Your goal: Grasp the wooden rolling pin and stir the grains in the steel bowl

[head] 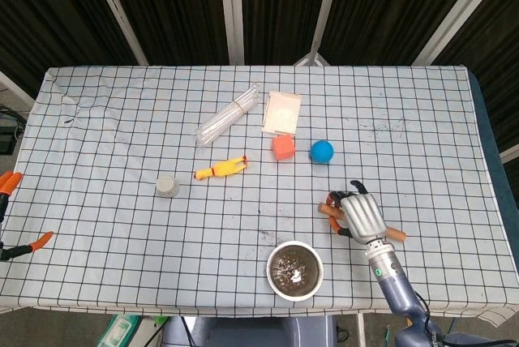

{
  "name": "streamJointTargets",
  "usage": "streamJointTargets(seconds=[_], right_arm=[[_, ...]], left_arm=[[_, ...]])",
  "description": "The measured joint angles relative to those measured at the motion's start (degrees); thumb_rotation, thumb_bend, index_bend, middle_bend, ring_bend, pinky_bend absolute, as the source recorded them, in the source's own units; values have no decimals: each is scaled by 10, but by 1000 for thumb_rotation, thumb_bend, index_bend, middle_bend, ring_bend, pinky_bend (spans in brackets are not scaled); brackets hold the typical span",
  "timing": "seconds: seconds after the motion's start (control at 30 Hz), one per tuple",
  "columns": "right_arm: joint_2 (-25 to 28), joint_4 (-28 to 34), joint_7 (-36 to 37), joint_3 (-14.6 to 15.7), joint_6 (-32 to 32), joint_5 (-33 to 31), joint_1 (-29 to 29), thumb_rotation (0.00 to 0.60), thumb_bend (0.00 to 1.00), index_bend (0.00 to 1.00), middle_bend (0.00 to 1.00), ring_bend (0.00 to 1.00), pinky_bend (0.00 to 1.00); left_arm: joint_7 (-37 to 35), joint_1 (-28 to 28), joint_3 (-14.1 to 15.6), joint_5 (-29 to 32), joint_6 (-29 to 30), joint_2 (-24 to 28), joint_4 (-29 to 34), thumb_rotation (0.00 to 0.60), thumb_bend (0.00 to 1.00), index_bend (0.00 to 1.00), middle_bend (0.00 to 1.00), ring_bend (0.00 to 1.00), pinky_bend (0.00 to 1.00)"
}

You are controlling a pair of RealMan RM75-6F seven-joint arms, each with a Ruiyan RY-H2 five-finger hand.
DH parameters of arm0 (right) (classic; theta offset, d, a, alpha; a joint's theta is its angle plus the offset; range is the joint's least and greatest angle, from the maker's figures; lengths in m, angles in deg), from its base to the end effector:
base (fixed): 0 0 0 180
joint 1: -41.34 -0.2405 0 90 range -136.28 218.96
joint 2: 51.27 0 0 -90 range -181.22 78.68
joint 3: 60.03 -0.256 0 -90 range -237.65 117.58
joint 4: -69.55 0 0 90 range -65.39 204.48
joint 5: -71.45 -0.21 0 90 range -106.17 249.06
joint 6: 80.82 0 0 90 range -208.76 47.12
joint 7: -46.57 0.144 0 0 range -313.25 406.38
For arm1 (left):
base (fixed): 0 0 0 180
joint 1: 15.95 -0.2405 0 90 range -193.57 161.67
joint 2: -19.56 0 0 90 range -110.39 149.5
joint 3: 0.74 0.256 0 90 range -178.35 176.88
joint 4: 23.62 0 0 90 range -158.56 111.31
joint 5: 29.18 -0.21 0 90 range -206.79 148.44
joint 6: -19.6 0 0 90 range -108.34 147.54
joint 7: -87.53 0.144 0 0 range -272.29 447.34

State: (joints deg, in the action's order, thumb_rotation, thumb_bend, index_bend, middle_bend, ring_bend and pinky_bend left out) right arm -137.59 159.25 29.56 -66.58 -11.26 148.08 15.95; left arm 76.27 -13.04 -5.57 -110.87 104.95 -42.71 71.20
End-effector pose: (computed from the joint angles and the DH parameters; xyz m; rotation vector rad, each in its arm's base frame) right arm -0.2056 -0.2748 0.0161 1.6712 -0.9466 1.0006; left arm -0.3175 0.1766 0.1748 -1.2000 -1.0716 -1.0340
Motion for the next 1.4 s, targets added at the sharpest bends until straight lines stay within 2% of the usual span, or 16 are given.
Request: streamJointTargets(seconds=[0.23,0.53,0.7,0.9,1.07,1.4], right_arm=[[35,38,78,-27,4,0,1,600,527,822,587,610,223],[93,106,244,-68,-7,-27,12,600,526,827,593,615,240],[112,130,349,-78,-8,-11,21,600,527,829,593,615,240],[92,130,415,-79,35,46,30,600,526,832,595,615,240],[57,100,453,-73,78,86,37,600,527,833,596,615,240],[37,92,513,-54,133,135,52,600,527,839,599,619,240]], left_arm=[[0,-1,-1,-1,3,-2,-1,600,35,0,0,0,0],[3,-1,0,-3,5,-4,-1,600,35,0,0,0,0],[7,-1,0,-7,9,-6,-1,600,35,0,0,0,0],[6,-3,1,-10,14,-8,-2,600,36,0,0,0,0],[3,-5,1,-12,18,-9,-4,600,36,0,0,0,0],[8,-5,0,-12,20,-11,-5,600,36,0,0,0,0]])
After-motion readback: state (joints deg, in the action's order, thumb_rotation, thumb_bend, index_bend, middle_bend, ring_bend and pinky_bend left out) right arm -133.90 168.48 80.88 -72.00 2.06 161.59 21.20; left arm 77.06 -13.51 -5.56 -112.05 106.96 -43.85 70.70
